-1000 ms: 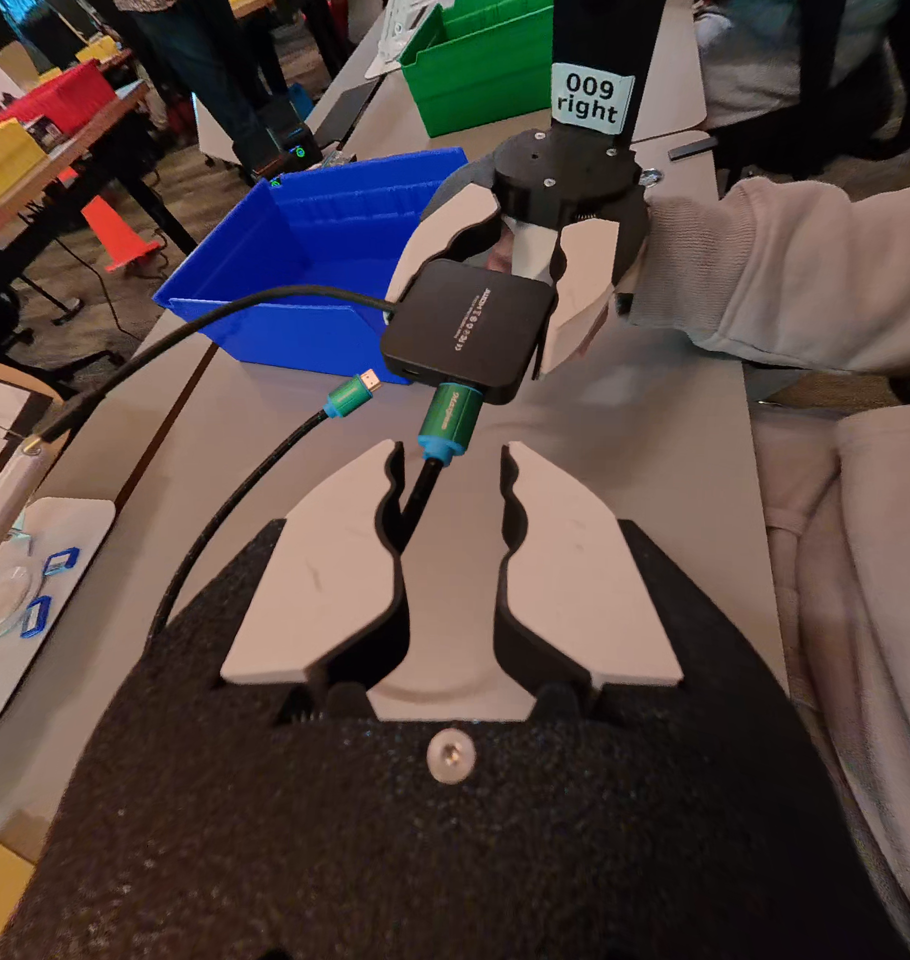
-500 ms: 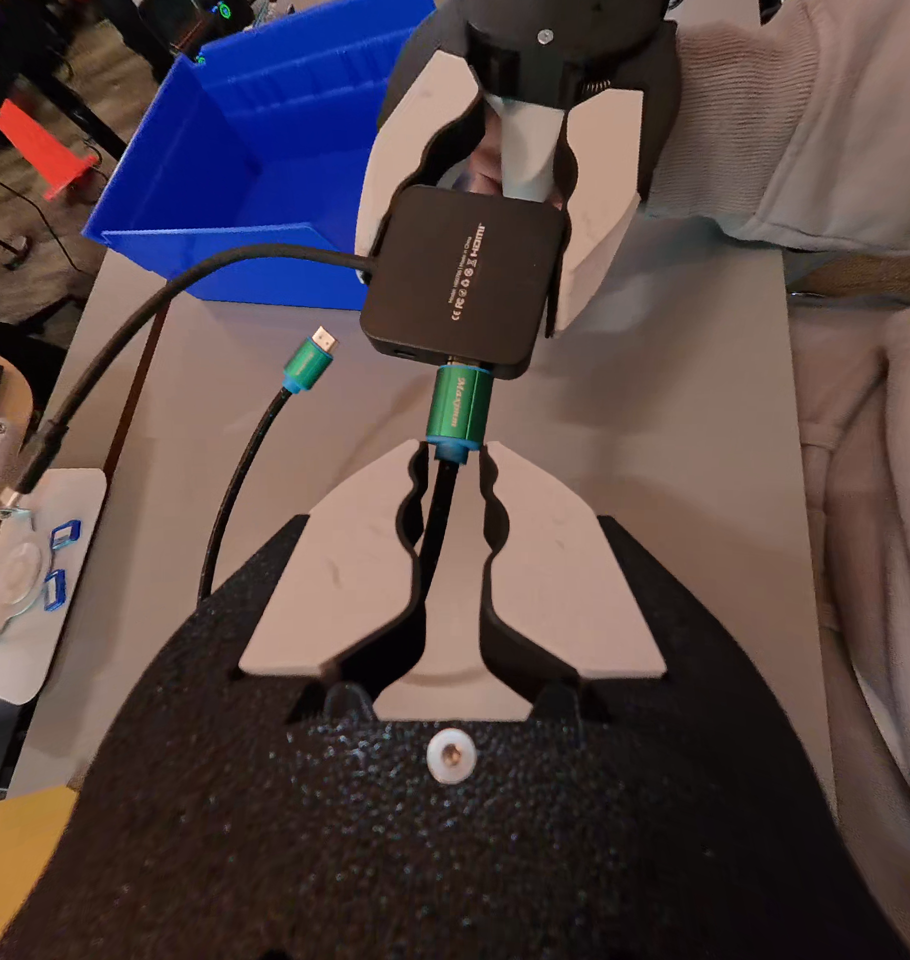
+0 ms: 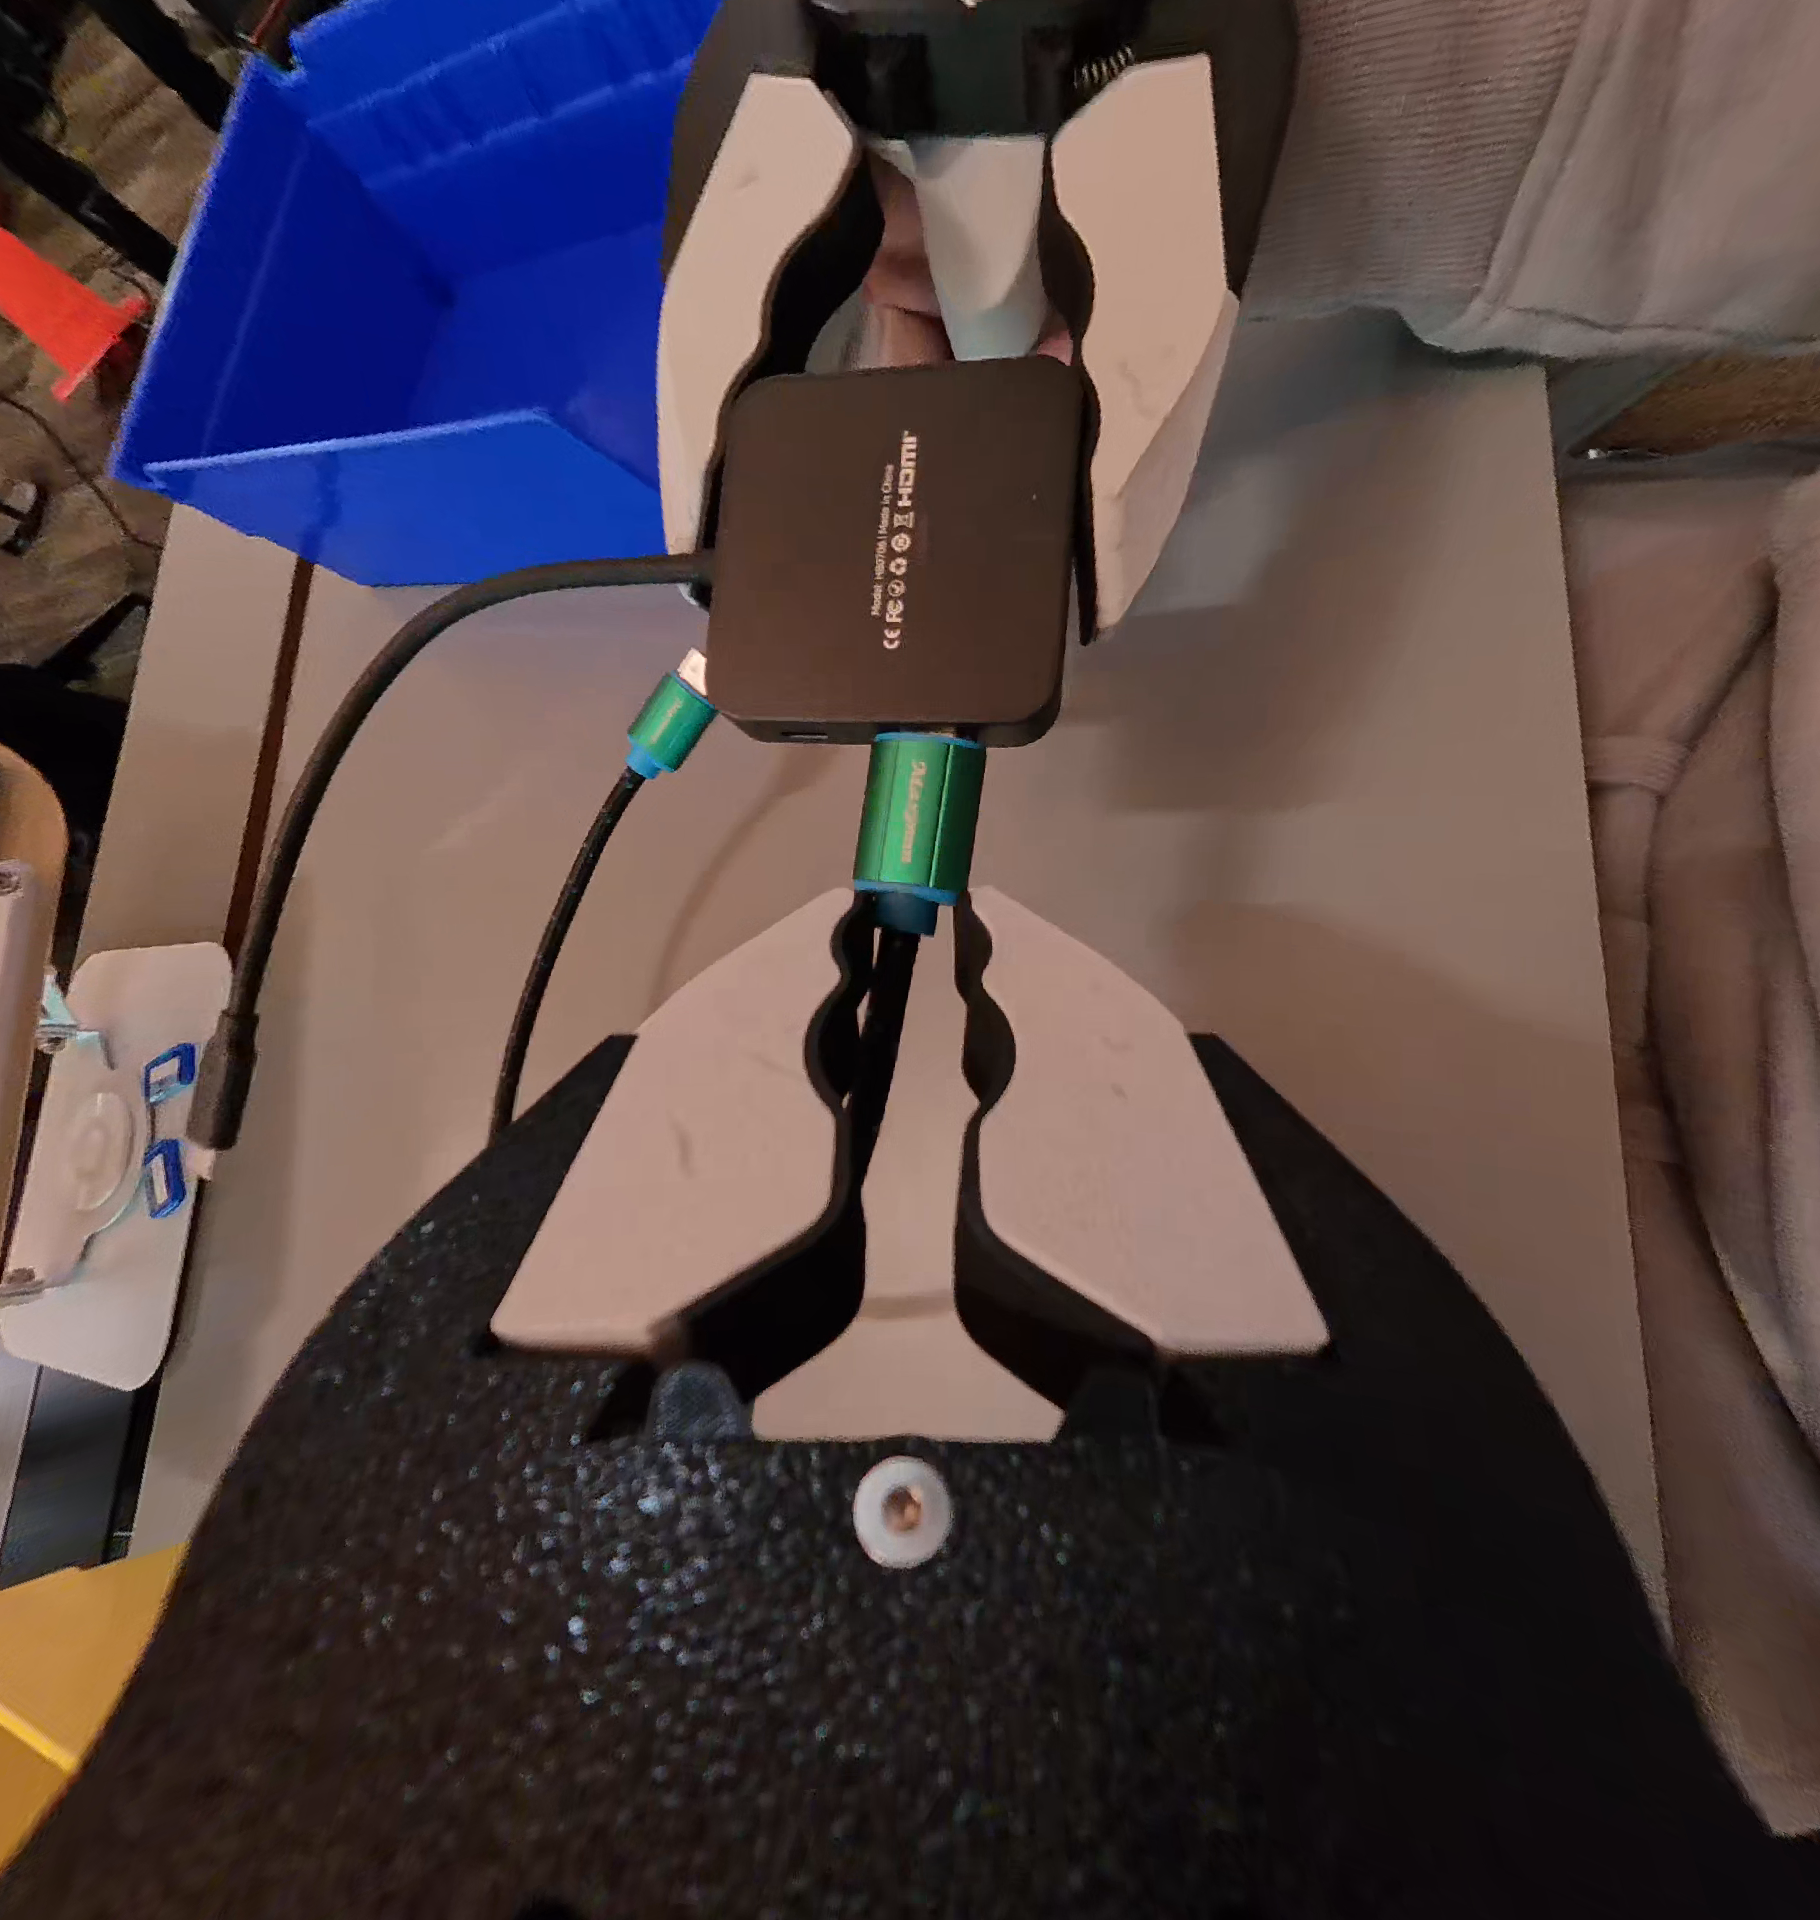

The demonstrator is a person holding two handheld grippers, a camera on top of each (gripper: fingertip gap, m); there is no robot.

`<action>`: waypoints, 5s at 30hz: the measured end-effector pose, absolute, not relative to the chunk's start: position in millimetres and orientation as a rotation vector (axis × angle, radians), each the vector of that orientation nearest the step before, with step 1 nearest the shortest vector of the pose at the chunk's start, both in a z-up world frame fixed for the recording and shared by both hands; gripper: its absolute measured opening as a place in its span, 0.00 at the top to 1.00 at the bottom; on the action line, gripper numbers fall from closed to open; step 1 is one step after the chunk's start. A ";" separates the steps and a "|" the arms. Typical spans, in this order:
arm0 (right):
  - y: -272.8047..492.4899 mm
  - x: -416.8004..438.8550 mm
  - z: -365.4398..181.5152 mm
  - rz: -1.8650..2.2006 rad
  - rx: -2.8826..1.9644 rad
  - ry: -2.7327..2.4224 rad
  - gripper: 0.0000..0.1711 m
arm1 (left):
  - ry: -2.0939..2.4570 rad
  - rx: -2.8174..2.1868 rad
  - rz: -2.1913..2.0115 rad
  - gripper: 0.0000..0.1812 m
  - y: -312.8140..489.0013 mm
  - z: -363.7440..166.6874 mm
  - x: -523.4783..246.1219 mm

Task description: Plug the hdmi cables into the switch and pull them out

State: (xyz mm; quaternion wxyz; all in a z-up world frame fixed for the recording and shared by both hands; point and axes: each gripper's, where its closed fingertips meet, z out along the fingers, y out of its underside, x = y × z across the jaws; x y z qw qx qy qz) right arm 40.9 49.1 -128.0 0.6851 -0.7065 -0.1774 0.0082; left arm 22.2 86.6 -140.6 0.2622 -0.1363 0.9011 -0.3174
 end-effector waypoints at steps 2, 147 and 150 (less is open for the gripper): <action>47.0 40.9 -123.0 0.020 -1.547 -0.395 0.58 | 2.402 -0.398 -0.902 0.93 83.4 -133.1 21.6; 36.4 236.1 -114.5 -0.716 -1.845 0.319 0.55 | 1.592 -1.895 -0.781 0.68 486.5 -115.8 95.3; 29.6 238.5 -114.6 -0.702 -1.815 0.340 0.56 | 1.573 -2.194 -0.945 0.67 494.2 -129.6 116.2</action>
